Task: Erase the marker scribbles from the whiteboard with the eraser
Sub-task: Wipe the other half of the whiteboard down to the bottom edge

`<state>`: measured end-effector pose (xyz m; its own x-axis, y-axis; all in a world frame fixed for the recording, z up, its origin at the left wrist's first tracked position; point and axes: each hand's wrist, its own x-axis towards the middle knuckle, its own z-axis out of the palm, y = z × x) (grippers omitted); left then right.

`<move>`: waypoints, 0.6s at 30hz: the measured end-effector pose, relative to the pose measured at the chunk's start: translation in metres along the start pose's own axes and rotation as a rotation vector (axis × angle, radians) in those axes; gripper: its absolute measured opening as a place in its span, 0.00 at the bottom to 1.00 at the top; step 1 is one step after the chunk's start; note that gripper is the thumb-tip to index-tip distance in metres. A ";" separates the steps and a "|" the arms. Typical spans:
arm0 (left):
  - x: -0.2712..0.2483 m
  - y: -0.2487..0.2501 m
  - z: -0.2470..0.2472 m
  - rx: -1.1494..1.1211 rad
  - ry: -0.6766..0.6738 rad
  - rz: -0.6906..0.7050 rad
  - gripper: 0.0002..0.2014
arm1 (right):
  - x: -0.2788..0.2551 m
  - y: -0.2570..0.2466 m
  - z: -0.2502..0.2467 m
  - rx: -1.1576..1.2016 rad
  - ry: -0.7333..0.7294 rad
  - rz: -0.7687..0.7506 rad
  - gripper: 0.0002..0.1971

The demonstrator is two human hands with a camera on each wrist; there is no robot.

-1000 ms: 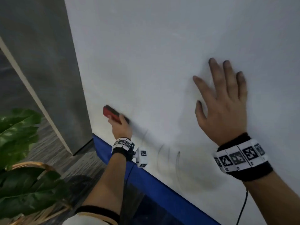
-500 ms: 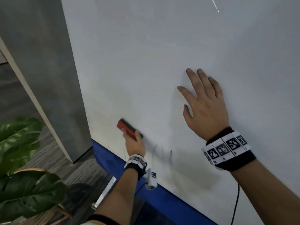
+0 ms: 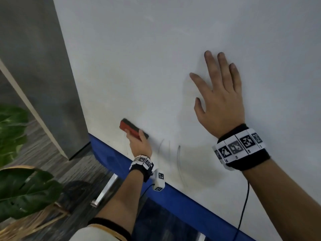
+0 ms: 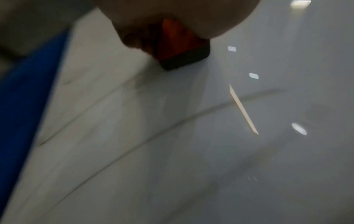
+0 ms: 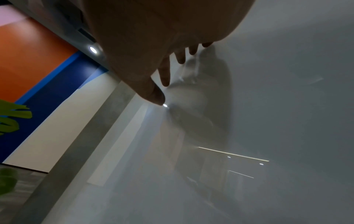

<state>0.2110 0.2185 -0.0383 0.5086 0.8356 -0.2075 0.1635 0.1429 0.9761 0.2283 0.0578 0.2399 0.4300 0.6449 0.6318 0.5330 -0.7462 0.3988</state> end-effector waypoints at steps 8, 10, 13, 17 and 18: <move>-0.018 -0.015 0.001 0.004 -0.068 -0.079 0.31 | -0.002 -0.033 0.015 -0.064 0.066 0.123 0.32; -0.015 -0.012 0.001 0.000 -0.071 0.060 0.32 | -0.006 -0.051 0.026 -0.056 0.006 0.097 0.34; 0.027 -0.028 -0.001 -0.061 0.056 -0.135 0.31 | -0.020 -0.058 0.048 -0.099 -0.062 -0.006 0.38; 0.091 -0.135 0.012 -0.068 0.138 -0.518 0.32 | -0.039 -0.049 0.065 -0.132 -0.081 -0.063 0.37; 0.094 -0.167 0.021 -0.027 0.119 -0.562 0.35 | -0.041 -0.049 0.066 -0.138 -0.080 -0.067 0.37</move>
<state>0.2495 0.2616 -0.2219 0.2511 0.6809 -0.6880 0.3587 0.5947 0.7195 0.2329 0.0787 0.1502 0.4563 0.7012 0.5478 0.4601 -0.7129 0.5293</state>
